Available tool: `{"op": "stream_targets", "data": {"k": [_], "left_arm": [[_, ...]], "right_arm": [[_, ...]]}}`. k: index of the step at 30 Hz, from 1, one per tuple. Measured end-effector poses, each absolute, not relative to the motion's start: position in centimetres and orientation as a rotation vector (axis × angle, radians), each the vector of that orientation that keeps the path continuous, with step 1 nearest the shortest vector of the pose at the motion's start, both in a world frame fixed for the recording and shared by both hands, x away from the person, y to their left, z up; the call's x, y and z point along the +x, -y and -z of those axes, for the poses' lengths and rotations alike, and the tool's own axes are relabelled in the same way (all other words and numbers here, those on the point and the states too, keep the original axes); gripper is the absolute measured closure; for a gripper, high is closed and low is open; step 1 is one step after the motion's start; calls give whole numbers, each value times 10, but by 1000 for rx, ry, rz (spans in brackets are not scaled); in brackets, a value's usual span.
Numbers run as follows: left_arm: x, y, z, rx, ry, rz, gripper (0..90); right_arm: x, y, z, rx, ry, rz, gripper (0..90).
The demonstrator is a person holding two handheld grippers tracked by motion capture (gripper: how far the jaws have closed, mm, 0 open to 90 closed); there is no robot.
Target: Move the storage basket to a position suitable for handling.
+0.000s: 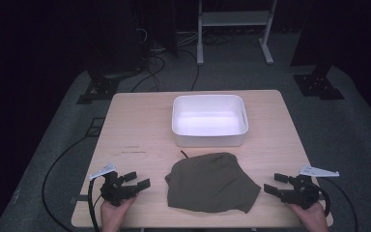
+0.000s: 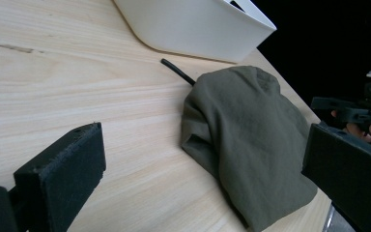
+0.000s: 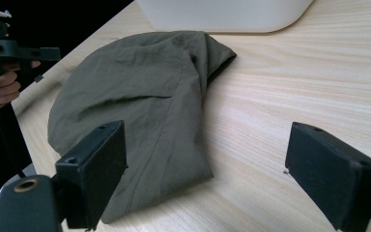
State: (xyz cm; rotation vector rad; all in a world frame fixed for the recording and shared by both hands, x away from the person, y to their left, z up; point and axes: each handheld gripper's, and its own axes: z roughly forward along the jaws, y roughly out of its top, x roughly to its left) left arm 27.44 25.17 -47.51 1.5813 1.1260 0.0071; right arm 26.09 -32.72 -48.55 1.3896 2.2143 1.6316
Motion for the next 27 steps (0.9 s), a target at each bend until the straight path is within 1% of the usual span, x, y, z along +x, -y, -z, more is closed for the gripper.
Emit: {"op": "stream_targets", "data": {"k": [12, 20, 27], "left_arm": [[274, -240, 476, 1616, -1110, 19, 7], [279, -221, 480, 1675, -1089, 67, 7], [282, -209, 482, 1705, -1084, 104, 7]], "right_arm": [[264, 317, 485, 1383, -2246, -1622, 140], [271, 301, 485, 1355, -2298, -1605, 140], [273, 295, 486, 1355, -2312, -1589, 141]]}}
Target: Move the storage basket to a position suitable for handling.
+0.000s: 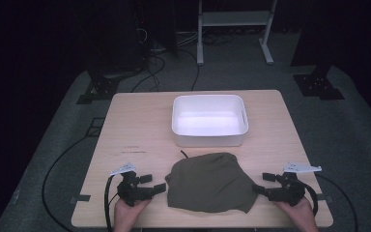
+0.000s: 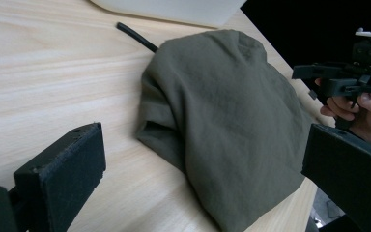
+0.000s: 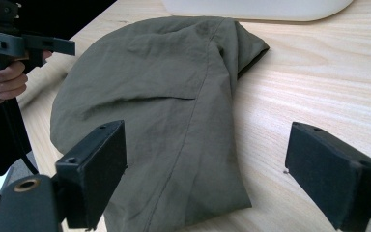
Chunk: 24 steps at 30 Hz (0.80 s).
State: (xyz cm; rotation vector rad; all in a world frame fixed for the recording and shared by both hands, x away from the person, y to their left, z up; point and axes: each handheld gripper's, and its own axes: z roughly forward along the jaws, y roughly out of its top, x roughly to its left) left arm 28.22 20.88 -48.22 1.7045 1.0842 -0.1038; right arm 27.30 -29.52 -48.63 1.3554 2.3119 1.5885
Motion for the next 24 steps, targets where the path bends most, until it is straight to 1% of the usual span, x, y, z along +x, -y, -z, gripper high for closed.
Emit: {"op": "stream_targets", "data": {"k": [4, 20, 23, 24], "left_arm": [[284, -201, 485, 1736, -1079, 118, 8], [297, -174, 493, 1777, -1081, 182, 10], [300, -168, 494, 1786, -1085, 199, 10], [300, -164, 494, 1770, -1088, 223, 10]], "right_arm": [[275, 292, 487, 1361, -2327, -1587, 141], [291, 275, 491, 1405, -2366, -1569, 146], [294, 273, 490, 1409, -2375, -1563, 146], [296, 271, 489, 1412, -2380, -1570, 146]]}}
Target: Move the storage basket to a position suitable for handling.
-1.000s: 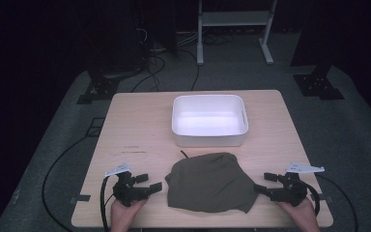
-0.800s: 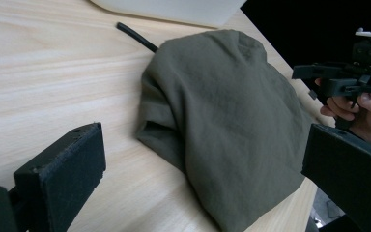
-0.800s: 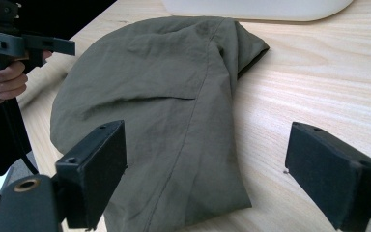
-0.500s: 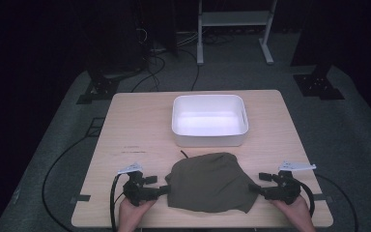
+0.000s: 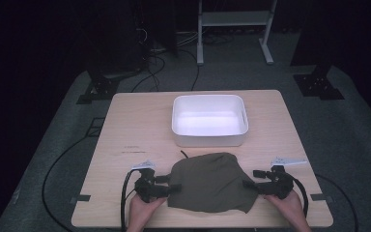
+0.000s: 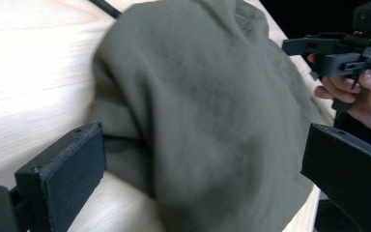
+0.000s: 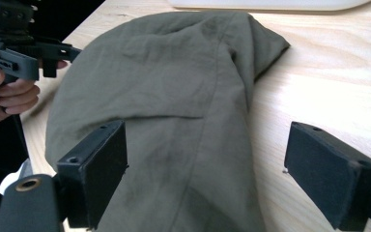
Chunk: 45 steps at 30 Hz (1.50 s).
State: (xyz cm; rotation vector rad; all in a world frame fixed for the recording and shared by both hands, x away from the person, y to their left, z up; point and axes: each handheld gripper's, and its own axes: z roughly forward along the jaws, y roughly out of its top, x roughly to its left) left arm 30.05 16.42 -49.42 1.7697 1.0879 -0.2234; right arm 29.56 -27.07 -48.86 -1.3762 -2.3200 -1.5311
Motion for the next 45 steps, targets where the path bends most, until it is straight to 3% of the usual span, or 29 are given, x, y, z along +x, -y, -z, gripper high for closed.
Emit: {"op": "stream_targets", "data": {"k": [25, 45], "left_arm": [[314, -142, 498, 1796, -1113, 212, 66], [312, -127, 492, 1860, -1068, 198, 230]], "right_arm": [[306, 245, 494, -1349, 2367, 1443, 166], [304, 222, 496, -1253, 2464, 1420, 361]]}}
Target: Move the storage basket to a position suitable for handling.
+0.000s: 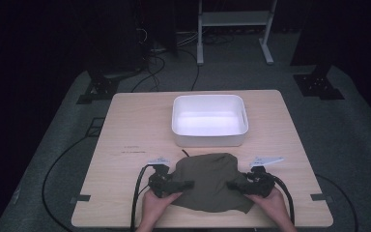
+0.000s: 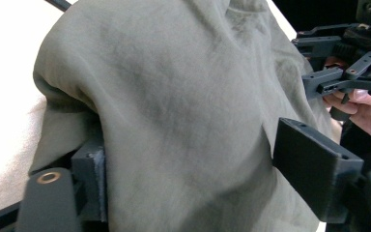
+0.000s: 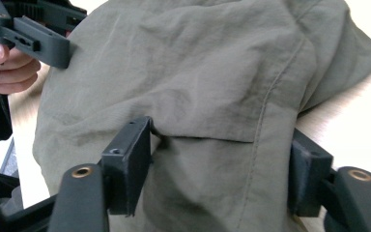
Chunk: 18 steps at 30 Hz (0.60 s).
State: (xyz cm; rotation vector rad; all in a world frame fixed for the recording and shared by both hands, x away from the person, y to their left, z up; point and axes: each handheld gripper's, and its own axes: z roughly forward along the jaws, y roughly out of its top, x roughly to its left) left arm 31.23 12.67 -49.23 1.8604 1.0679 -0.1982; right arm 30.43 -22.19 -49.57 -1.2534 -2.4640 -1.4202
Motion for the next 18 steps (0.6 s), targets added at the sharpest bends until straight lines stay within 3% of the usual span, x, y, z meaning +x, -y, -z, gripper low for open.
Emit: {"op": "stream_targets", "data": {"k": [8, 18], "left_arm": [[311, -124, 490, 1896, -1054, 188, 303], [311, -123, 491, 1917, -1039, 184, 485]], "right_arm": [[305, 212, 495, -1219, 2497, 1396, 441], [307, 201, 492, -1172, 2538, 1387, 581]]}}
